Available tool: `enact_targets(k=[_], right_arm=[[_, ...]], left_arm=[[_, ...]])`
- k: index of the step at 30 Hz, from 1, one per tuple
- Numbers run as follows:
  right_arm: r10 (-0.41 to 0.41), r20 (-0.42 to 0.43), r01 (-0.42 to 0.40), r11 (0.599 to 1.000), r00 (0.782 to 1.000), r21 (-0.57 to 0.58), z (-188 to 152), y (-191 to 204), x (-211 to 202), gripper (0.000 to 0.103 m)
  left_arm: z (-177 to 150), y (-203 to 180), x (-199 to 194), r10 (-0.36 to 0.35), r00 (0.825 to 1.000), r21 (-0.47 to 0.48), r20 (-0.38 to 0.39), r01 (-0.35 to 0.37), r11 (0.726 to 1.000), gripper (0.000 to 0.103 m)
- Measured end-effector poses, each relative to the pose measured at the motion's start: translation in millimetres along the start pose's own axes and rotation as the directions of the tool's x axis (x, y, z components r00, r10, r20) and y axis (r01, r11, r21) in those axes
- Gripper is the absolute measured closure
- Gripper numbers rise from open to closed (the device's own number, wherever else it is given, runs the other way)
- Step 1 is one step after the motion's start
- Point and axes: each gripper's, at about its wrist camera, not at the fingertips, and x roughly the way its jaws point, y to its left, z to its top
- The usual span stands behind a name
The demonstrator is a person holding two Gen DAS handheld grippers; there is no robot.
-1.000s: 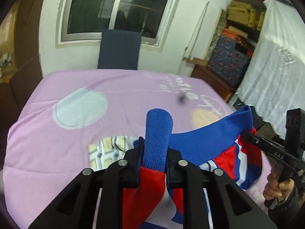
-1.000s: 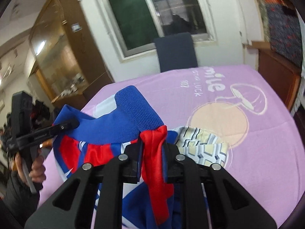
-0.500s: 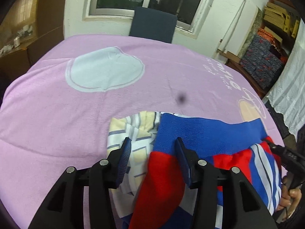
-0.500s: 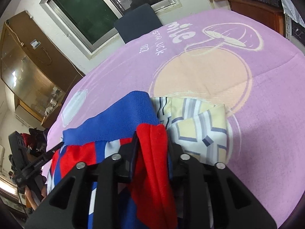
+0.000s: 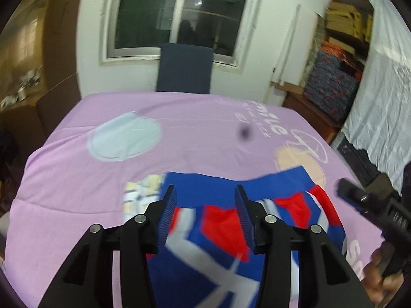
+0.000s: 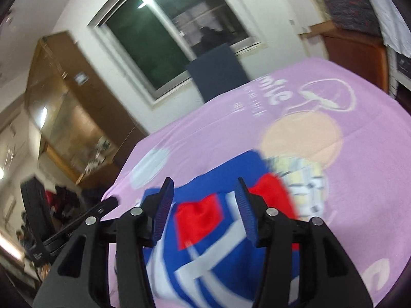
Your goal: Fold large clothes
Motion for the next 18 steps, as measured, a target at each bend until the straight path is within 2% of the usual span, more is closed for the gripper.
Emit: enact_targets(k=[5,8,14,18], right_arm=[[-0.044,-0.109,0.039,0.998,0.993,-0.050,-21.0,6.7,37.1,0.055],[-0.096,-0.209,0.082,0.994,0.973,-0.074,-33.0,-4.4,67.5,0.060],[-0.172,-0.190,0.139,0.975,0.967,-0.174,-43.5,8.1,77.2,0.060],[-0.166,-0.190,0.133,0.976,0.968,-0.174,-42.7,4.6,75.3,0.060]], left_arm=[[-19.4,-22.5,38.6,0.000,0.997,0.020,-0.072,0.002,1.000,0.055],[-36.0,-19.6,65.1,0.022,0.993,0.030,-0.120,-0.019,0.999,0.053],[-47.0,-20.1,80.7,0.073,0.991,0.083,-0.112,-0.064,0.995,0.045],[-46.8,-16.6,79.7,0.062,0.991,0.067,-0.115,-0.055,0.996,0.044]])
